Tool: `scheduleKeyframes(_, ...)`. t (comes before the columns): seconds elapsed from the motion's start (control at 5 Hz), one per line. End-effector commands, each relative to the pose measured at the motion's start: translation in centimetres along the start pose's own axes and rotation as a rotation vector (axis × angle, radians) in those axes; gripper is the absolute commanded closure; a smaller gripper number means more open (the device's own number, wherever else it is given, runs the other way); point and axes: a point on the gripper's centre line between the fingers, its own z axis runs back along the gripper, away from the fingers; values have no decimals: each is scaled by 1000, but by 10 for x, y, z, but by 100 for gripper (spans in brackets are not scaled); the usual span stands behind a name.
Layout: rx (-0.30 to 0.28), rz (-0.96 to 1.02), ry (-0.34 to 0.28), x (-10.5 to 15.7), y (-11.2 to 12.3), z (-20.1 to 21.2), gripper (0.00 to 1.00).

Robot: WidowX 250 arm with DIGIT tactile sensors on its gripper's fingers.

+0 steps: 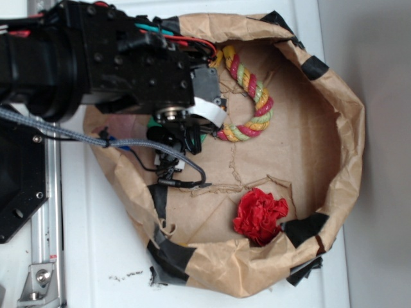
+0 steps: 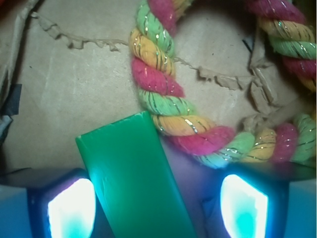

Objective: Grab the green block.

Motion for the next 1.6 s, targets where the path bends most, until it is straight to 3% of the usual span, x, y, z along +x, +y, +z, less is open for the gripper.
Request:
scheduleKeyframes(0.0,24,-34,-36,5,-11,0,0)
scheduleKeyframes(0.2,-23,-44,-29,1,-23,-7,0)
scheduleKeyframes(0.4,-8,-62,-5,-3,-42,-18,100)
scheduleKeyframes(0.8,-42,5,-117,-1,-25,11,100)
scheduleKeyframes(1.0,1,104,-296,17,-15,60,100)
scheduleKeyframes(1.2,51,235,-391,31,-8,111,100)
scheduleKeyframes(1.4,50,301,-328,54,-7,159,100)
